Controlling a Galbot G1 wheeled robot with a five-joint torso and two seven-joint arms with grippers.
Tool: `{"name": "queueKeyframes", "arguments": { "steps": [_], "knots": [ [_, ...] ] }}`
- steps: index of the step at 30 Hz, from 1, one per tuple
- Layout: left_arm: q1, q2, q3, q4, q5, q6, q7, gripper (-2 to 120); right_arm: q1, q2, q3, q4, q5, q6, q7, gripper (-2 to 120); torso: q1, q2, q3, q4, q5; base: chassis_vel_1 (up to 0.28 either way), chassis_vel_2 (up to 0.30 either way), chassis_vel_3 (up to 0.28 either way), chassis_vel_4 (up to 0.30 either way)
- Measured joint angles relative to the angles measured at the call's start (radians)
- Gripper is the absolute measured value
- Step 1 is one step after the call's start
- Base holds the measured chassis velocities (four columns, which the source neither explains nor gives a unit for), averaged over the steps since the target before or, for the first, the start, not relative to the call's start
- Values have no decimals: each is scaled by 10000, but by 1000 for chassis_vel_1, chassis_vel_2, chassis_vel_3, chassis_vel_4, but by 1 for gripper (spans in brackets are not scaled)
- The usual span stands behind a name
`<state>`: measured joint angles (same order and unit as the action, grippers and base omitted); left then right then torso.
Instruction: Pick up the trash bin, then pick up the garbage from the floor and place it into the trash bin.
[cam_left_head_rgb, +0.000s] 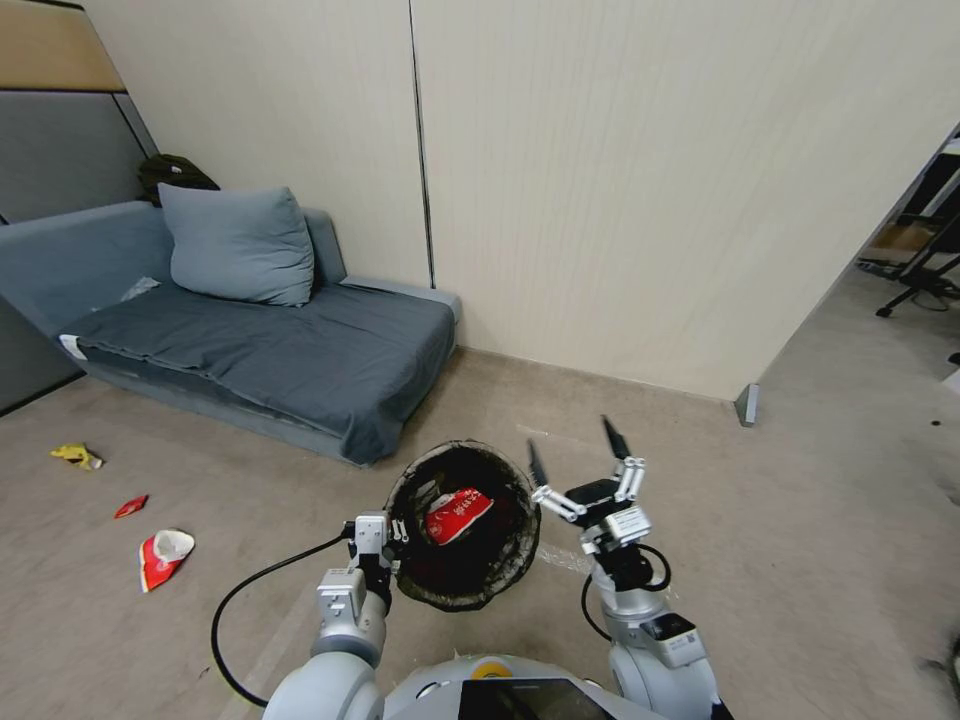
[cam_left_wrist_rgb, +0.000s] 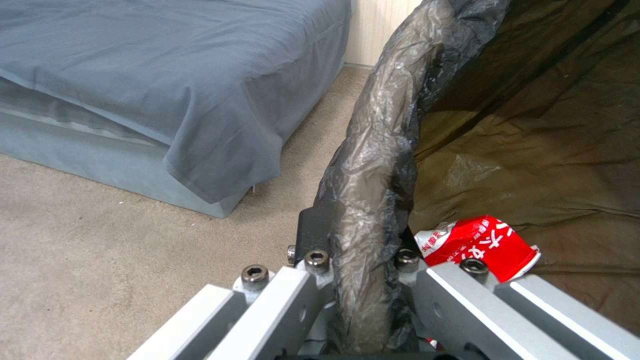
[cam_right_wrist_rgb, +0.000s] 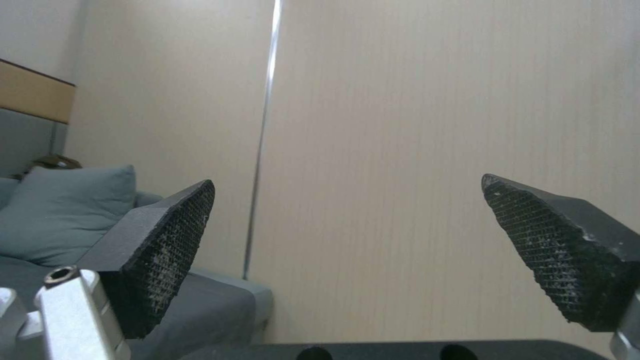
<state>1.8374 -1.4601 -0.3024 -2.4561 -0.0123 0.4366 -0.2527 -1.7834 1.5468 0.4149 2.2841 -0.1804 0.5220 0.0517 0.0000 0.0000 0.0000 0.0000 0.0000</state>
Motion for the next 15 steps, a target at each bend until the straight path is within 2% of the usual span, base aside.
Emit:
{"name": "queueKeyframes", "arguments": {
  "steps": [6, 15],
  "knots": [
    [-6, 27, -151, -7, -83, -95, -47, 0, -420, 137, 53, -439, -194, 331, 432, 100, 0, 0, 0, 0, 0, 0, 0, 0, 0],
    [35, 28, -253, -62, -150, -247, -103, 0, -627, 224, 191, -967, -185, 720, 530, 100, 0, 0, 0, 0, 0, 0, 0, 0, 0]
  ]
}}
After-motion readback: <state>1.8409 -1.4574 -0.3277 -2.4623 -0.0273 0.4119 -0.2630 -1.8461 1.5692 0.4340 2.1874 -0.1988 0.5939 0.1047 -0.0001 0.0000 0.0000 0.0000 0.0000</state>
